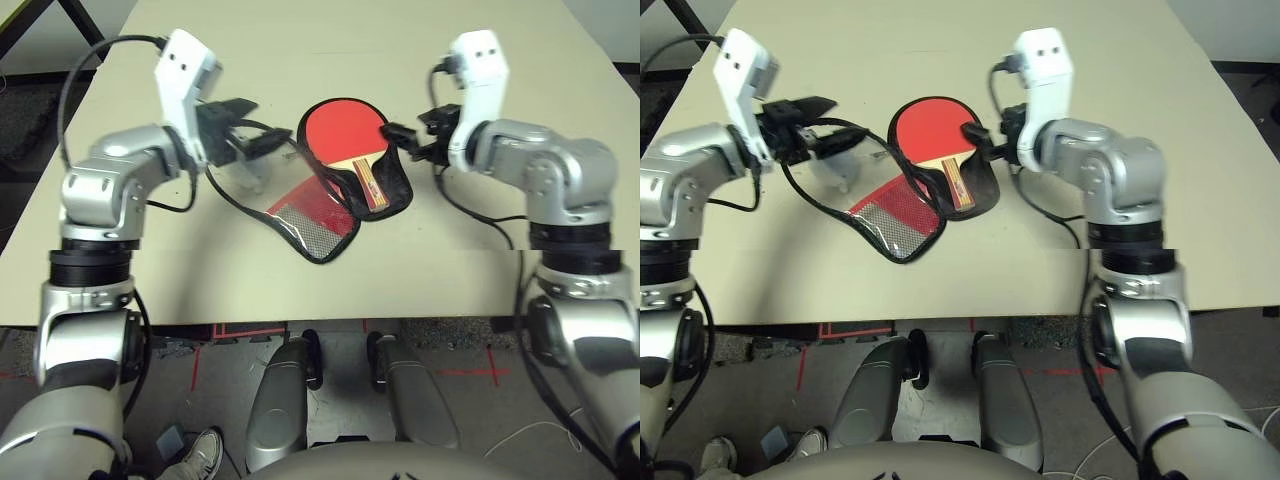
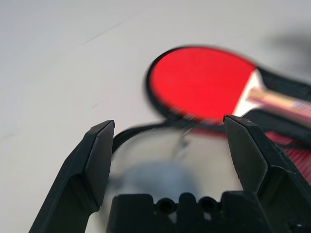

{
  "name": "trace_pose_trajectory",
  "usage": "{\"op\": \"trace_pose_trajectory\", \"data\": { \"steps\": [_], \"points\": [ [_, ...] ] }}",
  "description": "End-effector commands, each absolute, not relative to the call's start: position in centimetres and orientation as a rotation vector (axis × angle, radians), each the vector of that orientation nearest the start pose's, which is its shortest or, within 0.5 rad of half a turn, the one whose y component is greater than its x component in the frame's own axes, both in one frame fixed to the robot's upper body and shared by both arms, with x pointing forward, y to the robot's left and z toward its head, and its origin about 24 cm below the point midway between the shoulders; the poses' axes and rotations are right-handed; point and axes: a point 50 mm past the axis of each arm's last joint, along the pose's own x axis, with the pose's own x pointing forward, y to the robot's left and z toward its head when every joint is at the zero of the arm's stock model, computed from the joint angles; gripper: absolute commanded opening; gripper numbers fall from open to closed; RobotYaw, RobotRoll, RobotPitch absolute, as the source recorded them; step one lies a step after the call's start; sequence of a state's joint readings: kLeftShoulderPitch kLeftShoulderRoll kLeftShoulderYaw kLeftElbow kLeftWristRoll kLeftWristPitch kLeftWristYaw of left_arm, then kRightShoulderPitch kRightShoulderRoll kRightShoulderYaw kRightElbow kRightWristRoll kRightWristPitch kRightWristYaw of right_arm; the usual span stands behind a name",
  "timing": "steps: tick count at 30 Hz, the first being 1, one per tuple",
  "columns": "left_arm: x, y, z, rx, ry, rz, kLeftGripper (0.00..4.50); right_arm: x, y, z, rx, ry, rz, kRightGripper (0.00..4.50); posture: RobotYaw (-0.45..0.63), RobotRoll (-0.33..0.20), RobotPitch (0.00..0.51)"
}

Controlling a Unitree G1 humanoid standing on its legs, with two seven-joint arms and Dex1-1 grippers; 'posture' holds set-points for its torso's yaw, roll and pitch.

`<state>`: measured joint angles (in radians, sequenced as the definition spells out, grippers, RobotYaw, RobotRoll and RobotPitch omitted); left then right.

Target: Store the ping-pong paddle in its case and zip it.

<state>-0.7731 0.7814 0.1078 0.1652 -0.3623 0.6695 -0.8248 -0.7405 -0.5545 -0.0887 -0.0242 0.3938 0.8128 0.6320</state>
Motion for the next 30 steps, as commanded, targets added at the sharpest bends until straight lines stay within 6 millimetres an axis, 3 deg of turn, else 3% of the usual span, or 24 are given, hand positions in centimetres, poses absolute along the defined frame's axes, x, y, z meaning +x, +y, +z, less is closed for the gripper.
{"op": "trace_pose_trajectory", "data": {
  "steps": [1, 4, 6, 10, 13, 17, 23, 26, 30],
  "points": [
    [32.0, 28.2, 23.5, 0.276, 0.155, -0.54, 4.5, 32.9, -19.4, 22.0, -0.168, 0.031, 0.723, 4.47, 0.1, 0.0, 0.229],
    [30.4, 31.3, 21.4, 0.279, 0.258, -0.478, 4.5, 32.6, -20.0, 21.4, -0.2, 0.03, 0.74, 4.47, 0.1, 0.0, 0.233],
    [29.7, 32.3, 20.4, 0.279, 0.3, -0.46, 4.5, 32.5, -19.9, 21.2, -0.198, 0.031, 0.741, 4.47, 0.1, 0.0, 0.234],
    [28.2, 33.5, 18.0, 0.229, 0.375, -0.428, 4.5, 32.2, -19.7, 20.5, -0.186, 0.04, 0.755, 4.47, 0.1, 0.0, 0.235],
    [27.7, 33.1, 16.3, 0.203, 0.41, -0.44, 4.5, 32.1, -19.6, 20.3, -0.191, 0.044, 0.761, 4.47, 0.1, 0.0, 0.234],
    [27.8, 29.5, 14.1, 0.162, 0.426, -0.547, 4.5, 32.2, -19.7, 20.3, -0.199, 0.042, 0.755, 4.47, 0.09, 0.0, 0.231],
    [28.6, 22.3, 13.2, 0.123, 0.399, -0.782, 4.5, 32.3, -20.3, 20.3, -0.217, 0.045, 0.728, 4.47, 0.07, 0.0, 0.232],
    [29.0, 18.8, 14.4, 0.099, 0.355, -0.903, 4.5, 32.3, -20.7, 20.4, -0.218, 0.045, 0.707, 4.47, 0.07, 0.0, 0.236],
    [30.0, 15.2, 17.7, 0.062, 0.257, -1.017, 4.5, 32.3, -21.3, 20.5, -0.221, 0.049, 0.683, 4.47, 0.06, 0.0, 0.242]
  ]
}}
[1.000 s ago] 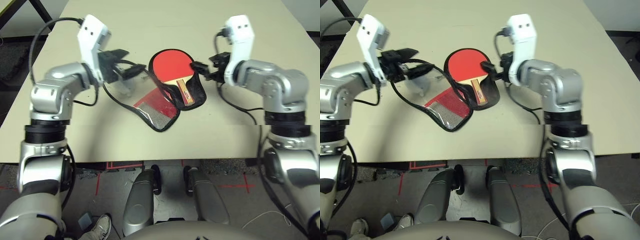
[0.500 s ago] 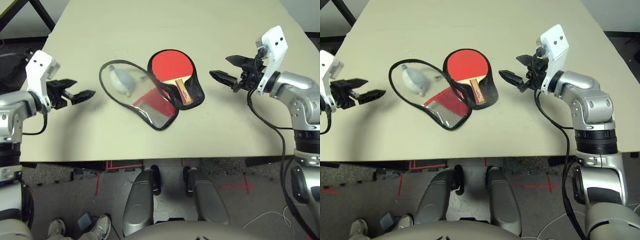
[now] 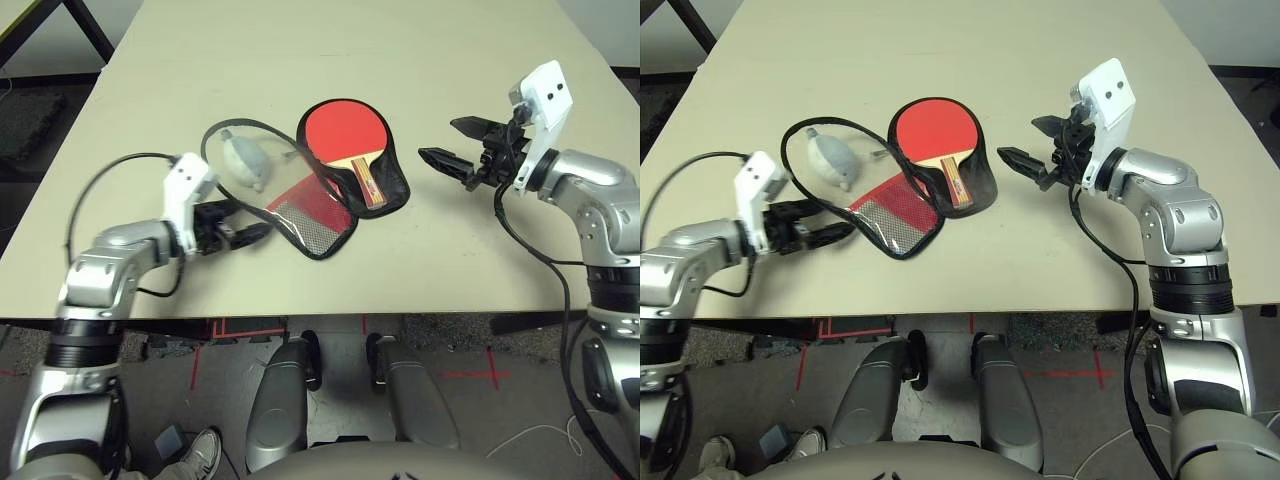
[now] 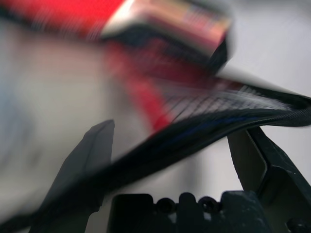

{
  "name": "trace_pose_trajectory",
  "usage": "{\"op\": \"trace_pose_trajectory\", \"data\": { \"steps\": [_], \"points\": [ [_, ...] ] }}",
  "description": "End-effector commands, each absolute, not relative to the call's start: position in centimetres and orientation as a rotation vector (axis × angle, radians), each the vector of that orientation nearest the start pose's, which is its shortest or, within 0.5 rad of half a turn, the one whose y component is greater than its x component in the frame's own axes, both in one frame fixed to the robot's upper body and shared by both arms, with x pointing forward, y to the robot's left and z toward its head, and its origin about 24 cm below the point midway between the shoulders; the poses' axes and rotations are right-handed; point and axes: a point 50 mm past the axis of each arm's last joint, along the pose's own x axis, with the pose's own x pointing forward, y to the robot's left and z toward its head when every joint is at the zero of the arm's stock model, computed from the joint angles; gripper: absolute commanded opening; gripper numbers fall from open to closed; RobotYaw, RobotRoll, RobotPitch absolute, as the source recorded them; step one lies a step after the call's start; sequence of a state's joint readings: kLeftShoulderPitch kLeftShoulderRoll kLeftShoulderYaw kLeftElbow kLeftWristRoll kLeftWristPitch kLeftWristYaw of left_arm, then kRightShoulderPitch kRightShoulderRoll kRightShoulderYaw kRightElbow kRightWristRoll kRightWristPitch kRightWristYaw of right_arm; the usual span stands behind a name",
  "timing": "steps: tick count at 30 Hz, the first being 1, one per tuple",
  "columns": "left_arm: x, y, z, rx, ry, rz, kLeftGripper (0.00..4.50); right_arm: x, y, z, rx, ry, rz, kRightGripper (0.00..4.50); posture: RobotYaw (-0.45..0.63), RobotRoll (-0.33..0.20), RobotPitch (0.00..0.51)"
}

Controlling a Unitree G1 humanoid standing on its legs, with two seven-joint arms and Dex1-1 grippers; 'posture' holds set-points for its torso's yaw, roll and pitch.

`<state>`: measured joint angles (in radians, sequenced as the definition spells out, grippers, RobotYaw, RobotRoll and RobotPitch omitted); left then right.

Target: Store the ping-pong paddle in its case and zip it.

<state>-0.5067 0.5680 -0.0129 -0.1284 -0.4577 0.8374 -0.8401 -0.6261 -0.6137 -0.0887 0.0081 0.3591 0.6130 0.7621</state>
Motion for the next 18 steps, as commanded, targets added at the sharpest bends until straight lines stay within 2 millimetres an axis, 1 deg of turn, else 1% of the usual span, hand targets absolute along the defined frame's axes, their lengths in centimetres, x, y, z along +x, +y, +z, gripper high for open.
{"op": "trace_pose_trajectory", "data": {
  "steps": [1, 4, 6, 8, 10, 14, 15, 16, 18],
  "points": [
    [30.3, 14.5, 18.8, 0.047, 0.226, -1.038, 4.5, 32.3, -21.5, 20.6, -0.222, 0.049, 0.676, 4.47, 0.06, 0.0, 0.243],
    [31.2, 12.7, 21.5, 0.019, 0.139, -1.078, 4.5, 32.5, -22.0, 21.0, -0.202, 0.05, 0.649, 4.47, 0.07, 0.0, 0.246],
    [31.9, 11.6, 22.5, 0.015, 0.096, -1.089, 4.5, 32.8, -22.3, 21.2, -0.173, 0.054, 0.621, 4.47, 0.07, 0.0, 0.248],
    [32.7, 10.7, 22.9, 0.02, 0.067, -1.091, 4.5, 33.1, -22.6, 21.4, -0.138, 0.057, 0.596, 4.47, 0.07, 0.0, 0.25],
    [33.3, 10.0, 22.7, 0.036, 0.053, -1.088, 4.5, 33.3, -22.7, 21.5, -0.093, 0.067, 0.577, 4.47, 0.07, 0.0, 0.252],
    [33.5, 9.2, 22.5, 0.062, 0.03, -1.099, 4.5, 33.4, -22.5, 21.2, 0.039, 0.127, 0.583, 4.47, 0.07, 0.0, 0.252],
    [33.3, 9.1, 22.6, 0.053, 0.024, -1.104, 4.5, 33.2, -22.4, 20.8, 0.113, 0.17, 0.586, 4.47, 0.07, 0.0, 0.252],
    [33.0, 9.3, 22.8, 0.05, 0.02, -1.107, 4.5, 33.0, -22.3, 20.0, 0.176, 0.24, 0.599, 4.47, 0.07, 0.0, 0.25],
    [32.6, 9.6, 22.9, 0.049, 0.017, -1.107, 4.5, 32.5, -22.1, 19.0, 0.248, 0.345, 0.614, 4.47, 0.08, 0.0, 0.249]
  ]
}}
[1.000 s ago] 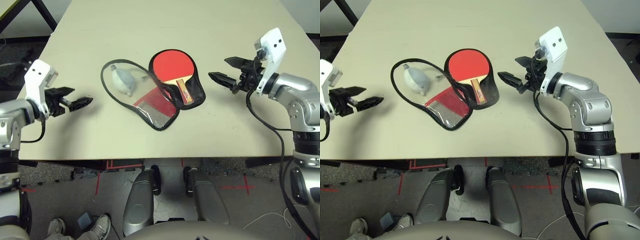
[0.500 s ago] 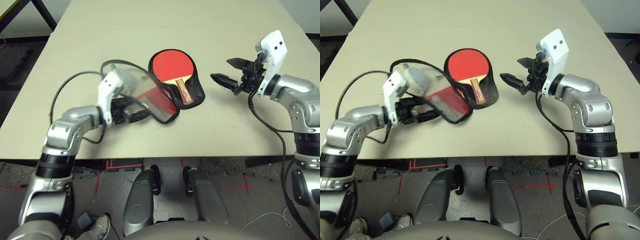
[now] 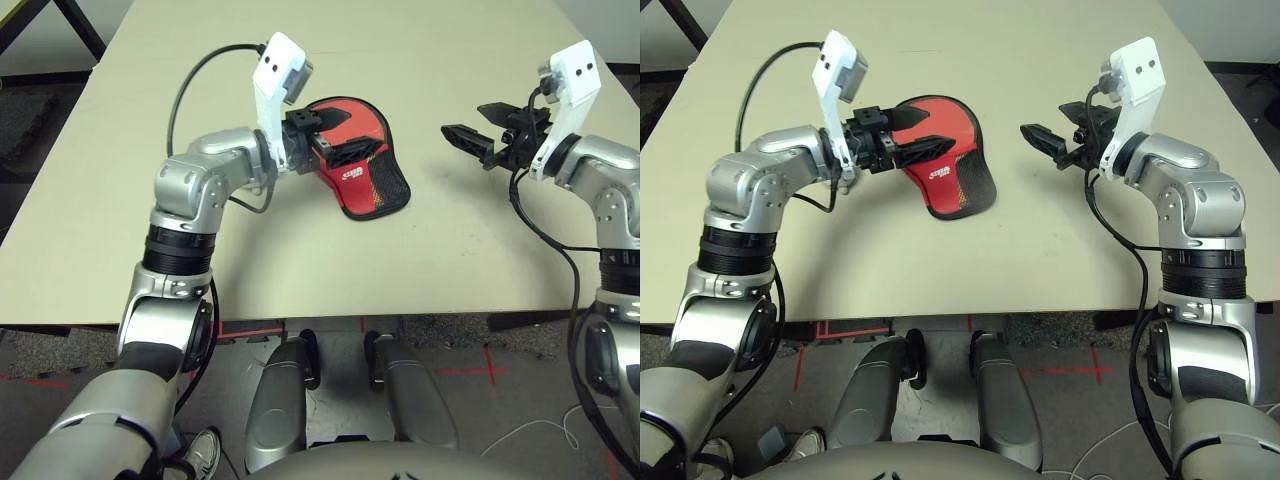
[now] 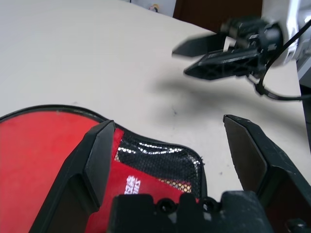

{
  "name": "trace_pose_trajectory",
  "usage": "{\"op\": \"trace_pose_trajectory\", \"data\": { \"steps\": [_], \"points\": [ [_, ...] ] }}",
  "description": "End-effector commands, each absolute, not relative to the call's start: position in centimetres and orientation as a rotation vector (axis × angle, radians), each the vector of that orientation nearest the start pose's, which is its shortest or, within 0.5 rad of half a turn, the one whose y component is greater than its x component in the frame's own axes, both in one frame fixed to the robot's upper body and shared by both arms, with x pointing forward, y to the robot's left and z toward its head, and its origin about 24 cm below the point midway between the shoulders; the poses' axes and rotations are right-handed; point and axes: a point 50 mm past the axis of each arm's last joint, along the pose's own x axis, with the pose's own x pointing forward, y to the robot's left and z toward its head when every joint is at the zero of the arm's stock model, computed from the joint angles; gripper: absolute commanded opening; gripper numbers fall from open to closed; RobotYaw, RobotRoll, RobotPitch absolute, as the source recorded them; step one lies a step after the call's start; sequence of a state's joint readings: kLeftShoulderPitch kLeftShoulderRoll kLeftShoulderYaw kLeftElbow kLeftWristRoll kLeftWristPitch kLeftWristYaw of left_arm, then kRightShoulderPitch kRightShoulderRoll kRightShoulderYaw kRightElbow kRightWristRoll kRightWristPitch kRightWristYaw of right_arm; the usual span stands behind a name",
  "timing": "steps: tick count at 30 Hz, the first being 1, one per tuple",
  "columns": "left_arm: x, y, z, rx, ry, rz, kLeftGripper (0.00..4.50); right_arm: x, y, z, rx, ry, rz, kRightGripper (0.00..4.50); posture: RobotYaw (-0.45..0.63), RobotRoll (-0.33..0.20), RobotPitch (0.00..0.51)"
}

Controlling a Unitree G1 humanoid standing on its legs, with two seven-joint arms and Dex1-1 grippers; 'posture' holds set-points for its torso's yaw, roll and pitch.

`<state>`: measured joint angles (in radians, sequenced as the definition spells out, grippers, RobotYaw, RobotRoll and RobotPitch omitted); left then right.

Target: Store the ping-pong paddle in its case and zip it.

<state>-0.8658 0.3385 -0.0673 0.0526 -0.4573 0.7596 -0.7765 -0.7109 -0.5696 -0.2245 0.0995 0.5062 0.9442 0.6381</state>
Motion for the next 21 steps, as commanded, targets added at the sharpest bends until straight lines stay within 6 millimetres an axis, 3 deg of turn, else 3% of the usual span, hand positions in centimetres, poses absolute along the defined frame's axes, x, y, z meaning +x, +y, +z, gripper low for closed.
{"op": "trace_pose_trajectory", "data": {
  "steps": [1, 9, 21],
  "points": [
    [32.4, 10.1, 22.8, 0.053, 0.023, -1.098, 4.5, 32.1, -21.8, 18.3, 0.279, 0.426, 0.634, 4.47, 0.08, 0.0, 0.247],
    [31.4, 12.7, 20.9, 0.048, 0.097, -1.025, 4.5, 30.8, -20.4, 16.2, 0.381, 0.789, 0.673, 4.47, 0.1, 0.0, 0.244],
    [31.2, 13.2, 19.6, 0.033, 0.139, -1.003, 4.5, 32.5, -16.3, 15.4, 0.497, 0.847, 0.734, 4.47, 0.09, 0.0, 0.25]
  ]
}}
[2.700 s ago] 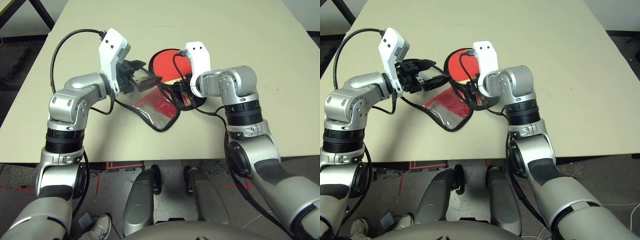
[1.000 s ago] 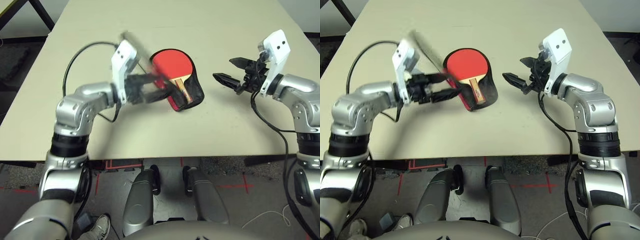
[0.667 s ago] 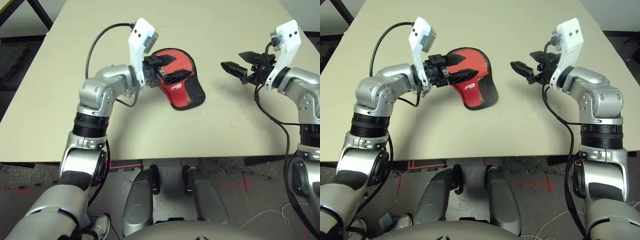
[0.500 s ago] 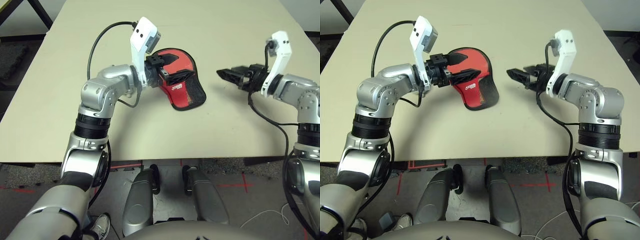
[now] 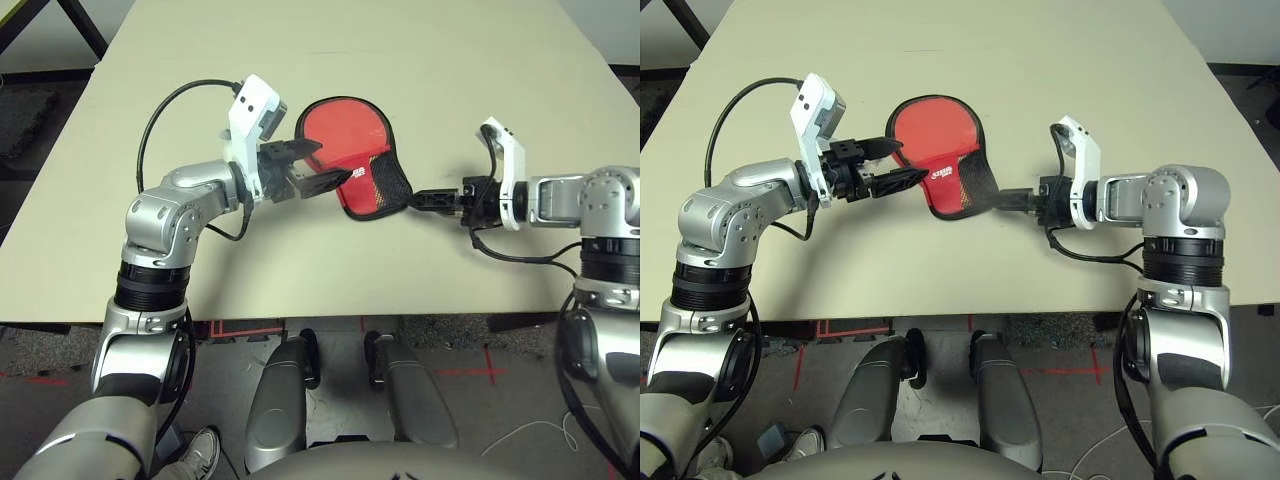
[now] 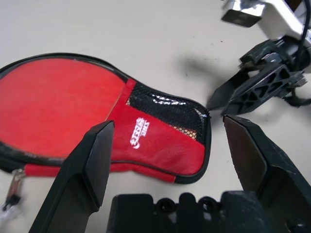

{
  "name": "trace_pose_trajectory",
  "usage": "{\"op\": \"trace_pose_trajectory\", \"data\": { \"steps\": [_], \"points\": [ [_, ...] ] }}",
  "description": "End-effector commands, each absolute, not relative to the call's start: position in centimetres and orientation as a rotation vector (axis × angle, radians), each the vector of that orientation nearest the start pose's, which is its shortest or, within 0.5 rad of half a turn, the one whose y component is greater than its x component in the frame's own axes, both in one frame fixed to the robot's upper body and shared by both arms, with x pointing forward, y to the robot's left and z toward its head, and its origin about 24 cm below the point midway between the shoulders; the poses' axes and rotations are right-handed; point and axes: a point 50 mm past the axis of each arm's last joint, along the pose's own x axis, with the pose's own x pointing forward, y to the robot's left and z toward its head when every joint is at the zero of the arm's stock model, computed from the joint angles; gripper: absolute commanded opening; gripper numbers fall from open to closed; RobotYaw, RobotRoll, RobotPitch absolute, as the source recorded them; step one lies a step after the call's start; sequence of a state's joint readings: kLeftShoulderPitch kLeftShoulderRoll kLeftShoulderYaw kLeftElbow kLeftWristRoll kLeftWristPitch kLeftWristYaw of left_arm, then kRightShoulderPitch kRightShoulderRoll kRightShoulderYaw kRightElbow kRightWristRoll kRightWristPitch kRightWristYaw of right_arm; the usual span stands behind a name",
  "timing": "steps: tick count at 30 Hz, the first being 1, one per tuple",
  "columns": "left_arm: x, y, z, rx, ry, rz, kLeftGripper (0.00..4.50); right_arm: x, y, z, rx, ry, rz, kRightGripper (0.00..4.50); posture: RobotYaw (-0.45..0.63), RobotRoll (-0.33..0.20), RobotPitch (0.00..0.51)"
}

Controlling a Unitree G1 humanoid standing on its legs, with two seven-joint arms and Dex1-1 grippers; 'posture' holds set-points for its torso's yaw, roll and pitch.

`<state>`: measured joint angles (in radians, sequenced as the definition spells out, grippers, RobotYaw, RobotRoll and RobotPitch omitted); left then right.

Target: Store the ping-pong paddle in its case and zip it.

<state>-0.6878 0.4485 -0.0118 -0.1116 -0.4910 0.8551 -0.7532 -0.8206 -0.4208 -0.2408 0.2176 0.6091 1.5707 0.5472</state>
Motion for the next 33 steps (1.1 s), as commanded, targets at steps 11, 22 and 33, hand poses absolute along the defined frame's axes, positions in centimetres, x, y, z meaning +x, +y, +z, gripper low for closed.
{"op": "trace_pose_trajectory", "data": {
  "steps": [11, 22, 33],
  "points": [
    [31.0, 12.9, 19.5, 0.026, 0.142, -1.008, 4.5, 34.5, -13.6, 14.8, 0.636, 0.843, 0.71, 4.47, 0.1, 0.0, 0.254],
    [31.0, 12.8, 19.4, 0.016, 0.142, -1.004, 4.5, 35.6, -12.4, 14.3, 0.759, 0.825, 0.666, 2.45, 0.1, 0.0, 0.255],
    [30.9, 12.9, 19.3, 0.012, 0.143, -0.997, 4.5, 35.0, -13.0, 14.2, 0.735, 0.831, 0.61, 0.03, 0.1, 0.0, 0.264]
  ]
}}
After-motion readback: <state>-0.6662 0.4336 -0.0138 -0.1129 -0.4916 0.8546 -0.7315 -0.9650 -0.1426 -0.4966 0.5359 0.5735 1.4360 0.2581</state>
